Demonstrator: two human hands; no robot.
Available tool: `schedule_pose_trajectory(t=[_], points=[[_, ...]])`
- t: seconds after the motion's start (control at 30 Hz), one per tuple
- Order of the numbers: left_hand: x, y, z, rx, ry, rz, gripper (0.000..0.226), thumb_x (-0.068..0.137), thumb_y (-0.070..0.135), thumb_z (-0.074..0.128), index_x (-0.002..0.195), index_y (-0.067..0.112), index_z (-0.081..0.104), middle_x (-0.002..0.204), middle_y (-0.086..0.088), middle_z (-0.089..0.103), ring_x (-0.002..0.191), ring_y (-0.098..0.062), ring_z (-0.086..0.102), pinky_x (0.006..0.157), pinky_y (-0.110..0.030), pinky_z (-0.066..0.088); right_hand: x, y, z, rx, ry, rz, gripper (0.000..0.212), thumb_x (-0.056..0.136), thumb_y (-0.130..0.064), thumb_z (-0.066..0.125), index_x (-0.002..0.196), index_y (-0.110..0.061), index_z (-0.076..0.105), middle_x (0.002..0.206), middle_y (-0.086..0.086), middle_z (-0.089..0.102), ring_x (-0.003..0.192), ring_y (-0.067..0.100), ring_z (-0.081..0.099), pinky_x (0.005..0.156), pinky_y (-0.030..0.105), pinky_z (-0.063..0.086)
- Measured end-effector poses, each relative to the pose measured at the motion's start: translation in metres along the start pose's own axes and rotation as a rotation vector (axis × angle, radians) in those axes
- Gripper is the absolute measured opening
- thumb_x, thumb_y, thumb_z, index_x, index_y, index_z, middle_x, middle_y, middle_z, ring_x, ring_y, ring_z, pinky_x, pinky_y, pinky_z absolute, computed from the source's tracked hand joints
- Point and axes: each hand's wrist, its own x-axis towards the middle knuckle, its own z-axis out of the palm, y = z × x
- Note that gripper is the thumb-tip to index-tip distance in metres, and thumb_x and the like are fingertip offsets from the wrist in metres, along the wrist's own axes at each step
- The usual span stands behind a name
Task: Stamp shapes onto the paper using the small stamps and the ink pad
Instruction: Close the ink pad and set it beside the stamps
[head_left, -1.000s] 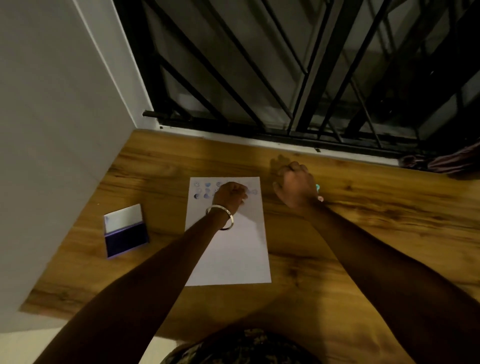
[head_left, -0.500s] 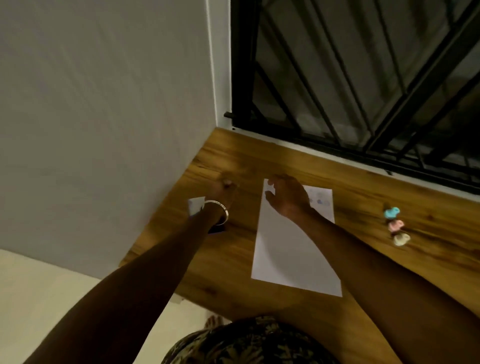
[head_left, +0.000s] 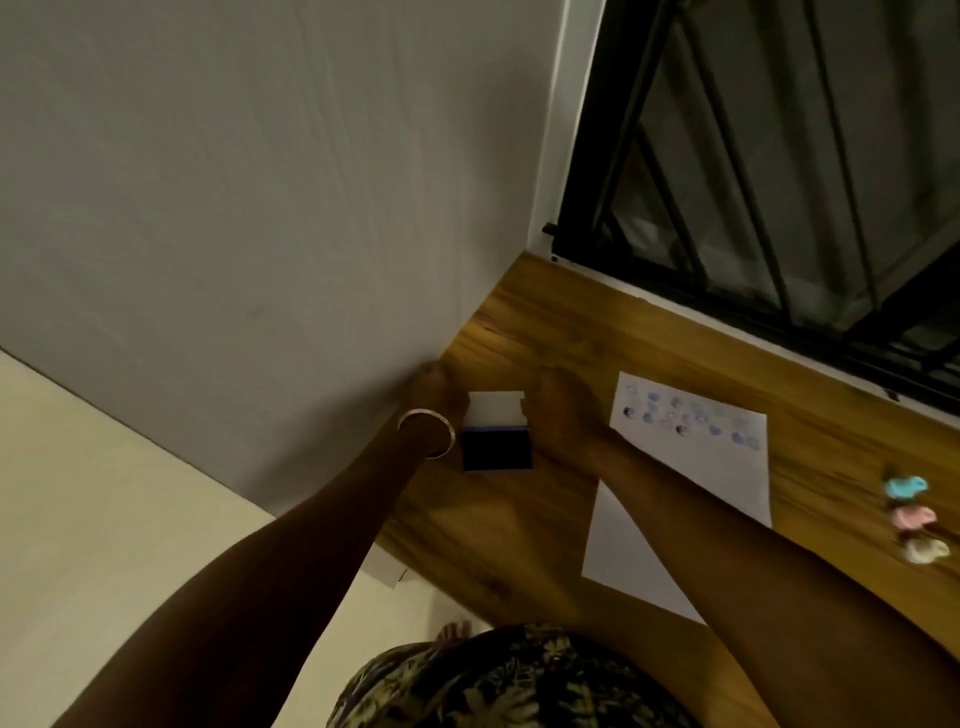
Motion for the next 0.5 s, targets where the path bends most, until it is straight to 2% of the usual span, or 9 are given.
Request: schedule_pose_trajectory(t=[0.1,0.2,0.27,0.37,0.43,0.5], points=[[-0.008,-0.003,0.000,0.104,-0.056,0.043,0.026,0.088,0.016,0.058,0.110,0.003,0.058,0.114,-0.019,0.063,0.105,-0.038,0.060,0.088,-0.043,0.048,0.001,0.000,0.007,-0.045,-0.027,-0.013,0.013,0.093,-0.016,0.055,0.093,-0.005,0.061,0.099,0.016,0.064,0.092,0.030,0.062,0.072,0.038,0.052],[-0.012,-0.002,0.004,0.150,-0.052,0.072,0.021,0.090,0.018,0.058,0.107,0.005,0.060,0.112,-0.017,0.065,0.101,-0.035,0.062,0.085,-0.040,0.049,0.004,0.000,0.012,-0.036,-0.035,-0.016,0.026,0.092,-0.007,0.055,0.117,-0.001,0.060,0.122,0.020,0.060,0.113,0.034,0.056,0.090,0.036,0.046],[-0.014,-0.001,0.006,0.130,-0.021,0.069,0.020,0.090,0.016,0.057,0.106,0.005,0.063,0.110,-0.017,0.067,0.100,-0.035,0.063,0.084,-0.039,0.050,0.004,0.002,0.016,-0.021,-0.029,-0.005,0.033,0.092,-0.001,0.052,0.124,-0.001,0.058,0.129,0.020,0.057,0.119,0.033,0.053,0.099,0.035,0.043],[-0.017,-0.004,0.008,0.035,0.025,0.003,0.017,0.087,0.016,0.061,0.098,0.006,0.068,0.104,-0.016,0.070,0.097,-0.034,0.065,0.084,-0.037,0.052,0.004,0.004,0.020,0.072,-0.007,0.026,0.036,0.087,0.009,0.050,0.119,0.001,0.060,0.121,0.021,0.061,0.112,0.034,0.056,0.095,0.038,0.047],[-0.018,-0.005,0.008,-0.022,0.035,-0.028,0.016,0.084,0.016,0.063,0.097,0.008,0.069,0.105,-0.015,0.070,0.099,-0.033,0.066,0.087,-0.037,0.052,0.000,0.003,0.019,0.169,0.036,0.046,0.032,0.081,0.015,0.050,0.105,0.000,0.066,0.104,0.018,0.066,0.097,0.030,0.061,0.082,0.039,0.053],[-0.018,-0.008,0.008,-0.111,0.034,-0.063,0.018,0.080,0.013,0.067,0.097,0.009,0.070,0.106,-0.014,0.071,0.099,-0.032,0.066,0.089,-0.036,0.052,-0.004,0.000,0.018,0.274,0.114,0.035,0.035,0.076,0.019,0.051,0.081,-0.014,0.064,0.083,0.004,0.063,0.077,0.016,0.058,0.064,0.020,0.049]])
